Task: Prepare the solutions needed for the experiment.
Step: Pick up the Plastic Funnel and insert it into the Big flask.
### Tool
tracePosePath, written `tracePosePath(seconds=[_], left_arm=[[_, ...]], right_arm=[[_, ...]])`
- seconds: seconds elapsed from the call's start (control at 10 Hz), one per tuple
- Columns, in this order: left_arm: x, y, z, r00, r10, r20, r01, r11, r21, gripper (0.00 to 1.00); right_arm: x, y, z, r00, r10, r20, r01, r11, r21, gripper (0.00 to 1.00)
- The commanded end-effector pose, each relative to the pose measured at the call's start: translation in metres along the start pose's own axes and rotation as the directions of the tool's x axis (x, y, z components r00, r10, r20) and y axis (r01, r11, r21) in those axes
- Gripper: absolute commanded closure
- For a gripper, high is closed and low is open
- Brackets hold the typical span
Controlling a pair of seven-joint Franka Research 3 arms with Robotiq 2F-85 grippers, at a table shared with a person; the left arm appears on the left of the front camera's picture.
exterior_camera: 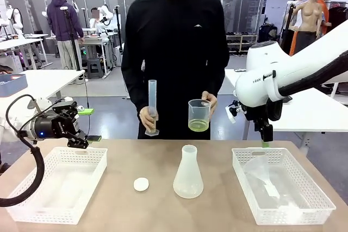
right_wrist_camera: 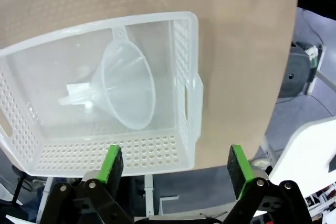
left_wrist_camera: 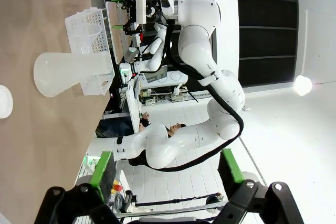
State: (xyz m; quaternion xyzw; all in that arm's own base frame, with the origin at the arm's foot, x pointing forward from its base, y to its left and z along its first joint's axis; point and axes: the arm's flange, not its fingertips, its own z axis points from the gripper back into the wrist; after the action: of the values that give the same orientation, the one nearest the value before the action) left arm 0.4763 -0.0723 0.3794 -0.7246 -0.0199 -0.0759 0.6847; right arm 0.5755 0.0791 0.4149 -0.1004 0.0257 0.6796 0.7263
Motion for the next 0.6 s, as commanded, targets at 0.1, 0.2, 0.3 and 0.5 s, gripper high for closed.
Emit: tracePosePath(seconds=[0.1, 0.2, 0.3, 0.5], left_arm=[[-0.001, -0.002, 0.0, 1.0, 0.004, 0.006, -0.004, 1.0, -0.008, 0.0], [-0.001, -0.002, 0.0, 1.0, 0.004, 0.006, -0.004, 1.0, -0.008, 0.0], [-0.001, -0.002, 0.0, 1.0, 0.004, 0.006, -0.004, 1.0, -0.008, 0.0], [-0.001, -0.002, 0.0, 1.0, 0.004, 0.006, -0.004, 1.0, -0.008, 0.0]], right_arm=[[0.003, -0.005, -0.01, 0.993, 0.075, 0.095, -0.086, 0.991, 0.107, 0.0], [0.004, -0.004, -0.013, 0.989, 0.11, 0.102, -0.122, 0.986, 0.117, 0.0], [0.005, -0.003, -0.017, 0.983, 0.136, 0.121, -0.152, 0.979, 0.135, 0.0], [0.007, -0.002, -0.025, 0.98, 0.148, 0.135, -0.172, 0.968, 0.185, 0.0]])
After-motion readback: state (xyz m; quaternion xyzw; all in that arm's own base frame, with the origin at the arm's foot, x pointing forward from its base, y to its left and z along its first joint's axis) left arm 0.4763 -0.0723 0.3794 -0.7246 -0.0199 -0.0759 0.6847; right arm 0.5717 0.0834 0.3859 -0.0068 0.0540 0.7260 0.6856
